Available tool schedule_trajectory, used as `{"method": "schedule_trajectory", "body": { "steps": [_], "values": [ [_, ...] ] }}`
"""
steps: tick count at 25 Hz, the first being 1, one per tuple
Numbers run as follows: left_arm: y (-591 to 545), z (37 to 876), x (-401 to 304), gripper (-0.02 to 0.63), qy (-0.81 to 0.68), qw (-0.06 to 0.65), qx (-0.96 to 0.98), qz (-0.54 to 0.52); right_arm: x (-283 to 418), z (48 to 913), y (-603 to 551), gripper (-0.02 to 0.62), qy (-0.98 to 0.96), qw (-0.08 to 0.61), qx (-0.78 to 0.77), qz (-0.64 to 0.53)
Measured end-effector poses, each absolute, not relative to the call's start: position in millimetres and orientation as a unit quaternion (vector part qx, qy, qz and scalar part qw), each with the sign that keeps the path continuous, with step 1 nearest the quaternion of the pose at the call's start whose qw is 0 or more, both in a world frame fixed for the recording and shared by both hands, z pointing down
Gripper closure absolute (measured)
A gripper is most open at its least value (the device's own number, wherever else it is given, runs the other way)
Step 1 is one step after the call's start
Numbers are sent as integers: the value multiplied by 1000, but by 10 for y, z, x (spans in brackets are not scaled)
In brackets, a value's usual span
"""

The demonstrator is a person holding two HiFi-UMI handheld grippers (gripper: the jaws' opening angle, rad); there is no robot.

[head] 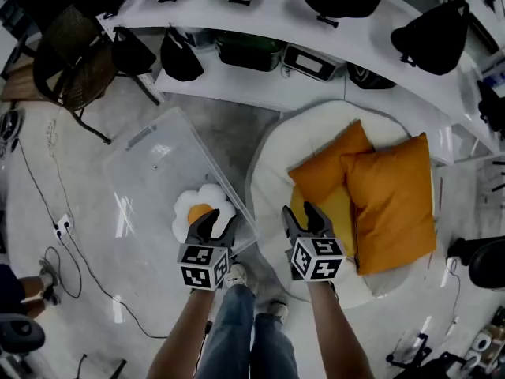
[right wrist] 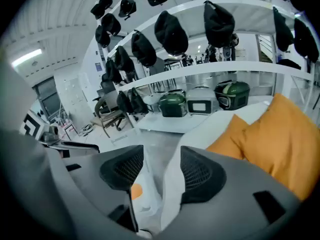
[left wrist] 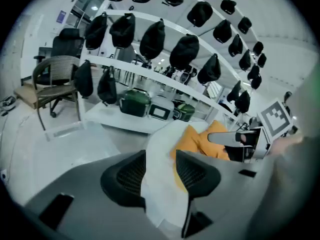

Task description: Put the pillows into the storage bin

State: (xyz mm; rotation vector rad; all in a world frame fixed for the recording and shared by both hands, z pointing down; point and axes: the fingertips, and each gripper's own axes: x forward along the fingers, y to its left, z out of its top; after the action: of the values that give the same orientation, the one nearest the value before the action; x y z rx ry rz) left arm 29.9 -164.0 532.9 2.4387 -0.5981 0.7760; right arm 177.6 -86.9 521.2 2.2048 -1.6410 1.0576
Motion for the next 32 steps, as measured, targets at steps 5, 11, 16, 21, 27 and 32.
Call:
{"method": "schedule_trajectory", "body": {
  "steps": [5,11,16,21,27,32],
  "values": [
    [-1174,5170,1212,422,-144,240,916,287,2459,5017,-262,374,-503,86,785,350],
    [-456,5051,2026,416,-86,229,925,292,3119,4856,589,374,-464,82,812,344],
    [223,5072,2539,402,-81,235,923,295,3597,4838,1221,374,-466,85,812,342],
    [776,5257,2986,385,-112,267,913,288,4199,4915,1762,374,-486,111,799,337],
    [1197,5610,3524,362,-140,299,902,279,4943,5074,2289,374,-496,152,790,327],
    [1463,5939,3894,328,-141,322,894,279,5544,5303,2655,374,-490,192,784,329]
  ]
}}
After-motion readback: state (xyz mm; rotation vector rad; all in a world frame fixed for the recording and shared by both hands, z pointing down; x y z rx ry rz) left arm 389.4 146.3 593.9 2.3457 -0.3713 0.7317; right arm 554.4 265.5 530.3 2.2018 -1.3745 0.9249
